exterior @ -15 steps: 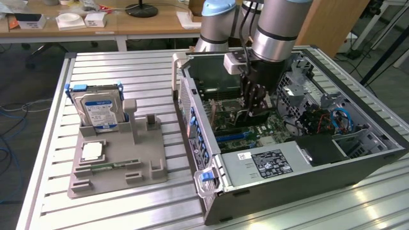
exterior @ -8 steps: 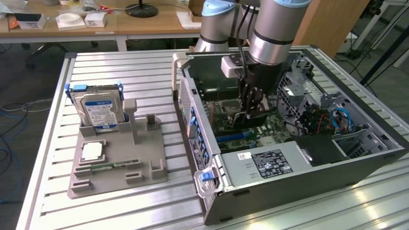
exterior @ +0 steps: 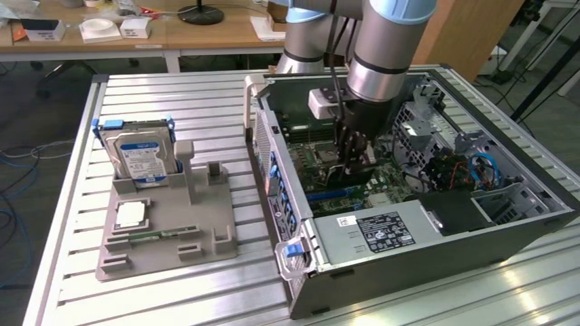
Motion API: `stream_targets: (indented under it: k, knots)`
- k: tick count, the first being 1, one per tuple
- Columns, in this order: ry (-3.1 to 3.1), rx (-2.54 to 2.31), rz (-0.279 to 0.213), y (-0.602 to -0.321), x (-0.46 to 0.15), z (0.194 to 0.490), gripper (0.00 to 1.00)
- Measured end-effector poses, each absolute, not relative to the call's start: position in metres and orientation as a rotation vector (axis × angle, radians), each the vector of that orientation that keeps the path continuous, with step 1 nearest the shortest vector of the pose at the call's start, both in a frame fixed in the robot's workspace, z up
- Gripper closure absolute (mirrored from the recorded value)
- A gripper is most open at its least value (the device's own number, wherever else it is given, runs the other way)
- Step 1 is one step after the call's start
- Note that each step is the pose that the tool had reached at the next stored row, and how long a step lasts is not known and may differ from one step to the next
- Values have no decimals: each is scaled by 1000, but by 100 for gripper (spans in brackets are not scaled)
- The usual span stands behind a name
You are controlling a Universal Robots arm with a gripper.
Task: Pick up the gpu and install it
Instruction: 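Insert the gpu into the slot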
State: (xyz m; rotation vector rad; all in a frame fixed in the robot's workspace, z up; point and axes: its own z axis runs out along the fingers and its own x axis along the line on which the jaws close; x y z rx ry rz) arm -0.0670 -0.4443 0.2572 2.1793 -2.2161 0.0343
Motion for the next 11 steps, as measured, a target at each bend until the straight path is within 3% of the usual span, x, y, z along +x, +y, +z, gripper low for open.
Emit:
stream_targets:
  k: [11]
  knots:
    - [-2215,2179,36,-446,-70,251,74]
